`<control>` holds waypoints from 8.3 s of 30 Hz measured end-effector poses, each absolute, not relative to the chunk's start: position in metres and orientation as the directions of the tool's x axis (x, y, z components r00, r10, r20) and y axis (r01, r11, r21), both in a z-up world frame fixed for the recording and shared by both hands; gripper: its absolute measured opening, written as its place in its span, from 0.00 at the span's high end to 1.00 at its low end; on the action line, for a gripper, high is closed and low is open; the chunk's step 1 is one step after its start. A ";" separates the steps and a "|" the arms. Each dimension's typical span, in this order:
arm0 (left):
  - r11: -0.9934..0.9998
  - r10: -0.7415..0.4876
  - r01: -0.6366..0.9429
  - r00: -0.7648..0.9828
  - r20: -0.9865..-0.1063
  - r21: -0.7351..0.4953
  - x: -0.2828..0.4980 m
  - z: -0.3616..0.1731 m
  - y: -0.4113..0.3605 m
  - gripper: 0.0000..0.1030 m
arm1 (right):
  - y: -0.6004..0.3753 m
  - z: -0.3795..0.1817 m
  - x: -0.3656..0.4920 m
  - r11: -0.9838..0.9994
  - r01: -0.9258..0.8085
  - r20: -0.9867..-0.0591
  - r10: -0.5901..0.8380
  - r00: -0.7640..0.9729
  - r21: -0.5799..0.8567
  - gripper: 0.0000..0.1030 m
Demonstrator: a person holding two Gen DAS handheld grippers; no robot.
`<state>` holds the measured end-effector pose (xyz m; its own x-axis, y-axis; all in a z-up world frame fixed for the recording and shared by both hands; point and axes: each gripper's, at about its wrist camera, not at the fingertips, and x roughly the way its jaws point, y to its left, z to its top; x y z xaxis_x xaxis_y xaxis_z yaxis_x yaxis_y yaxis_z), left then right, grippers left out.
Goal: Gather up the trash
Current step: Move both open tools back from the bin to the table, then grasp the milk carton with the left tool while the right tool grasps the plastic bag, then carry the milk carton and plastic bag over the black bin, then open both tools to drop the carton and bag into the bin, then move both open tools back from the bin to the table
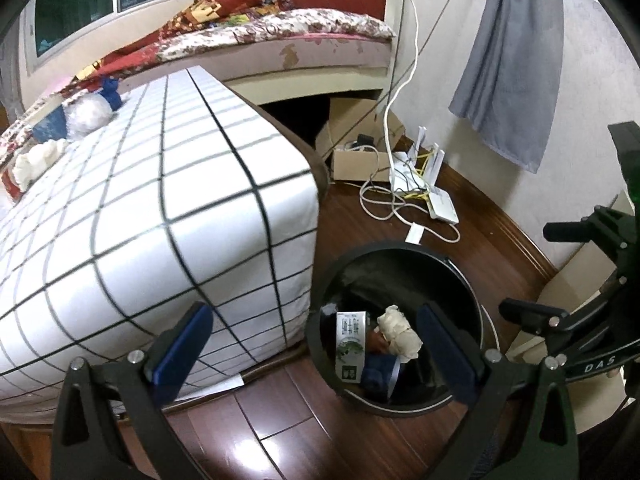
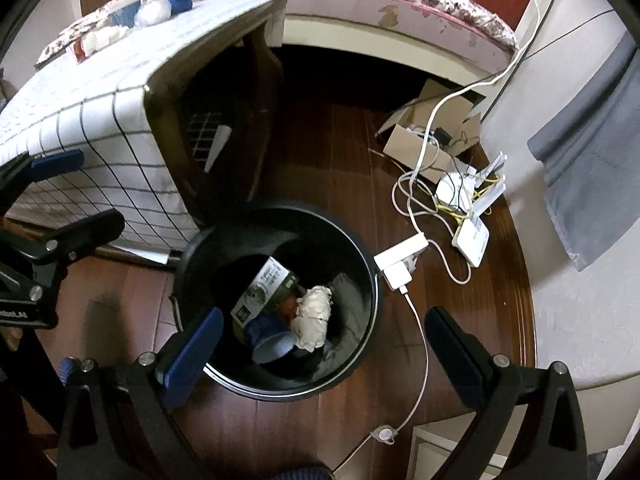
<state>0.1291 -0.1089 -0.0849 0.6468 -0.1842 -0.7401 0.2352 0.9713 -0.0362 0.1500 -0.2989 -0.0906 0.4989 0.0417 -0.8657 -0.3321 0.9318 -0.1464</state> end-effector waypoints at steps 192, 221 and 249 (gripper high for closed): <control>0.962 -0.225 0.255 0.544 -0.808 -0.097 0.130 -0.123 -0.125 0.03 | -0.313 -0.143 0.165 0.963 -0.231 -0.908 -0.027 0.419 -0.136 0.01; 0.972 -0.197 0.224 0.618 -0.761 -0.071 0.124 -0.096 -0.108 0.03 | -0.291 -0.104 0.156 0.952 -0.271 -0.859 0.018 0.512 -0.142 0.01; 0.997 0.050 -0.007 0.788 -0.614 0.073 0.163 -0.001 0.043 0.03 | -0.221 -0.006 0.183 0.954 -0.297 -0.664 0.200 0.720 -0.034 0.01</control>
<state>0.1629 0.0433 -0.0015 0.7879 0.0505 -0.6138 -0.0067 0.9973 0.0735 0.1833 -0.2208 -0.0064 0.7201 0.2001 -0.6644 -0.2968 0.9543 -0.0343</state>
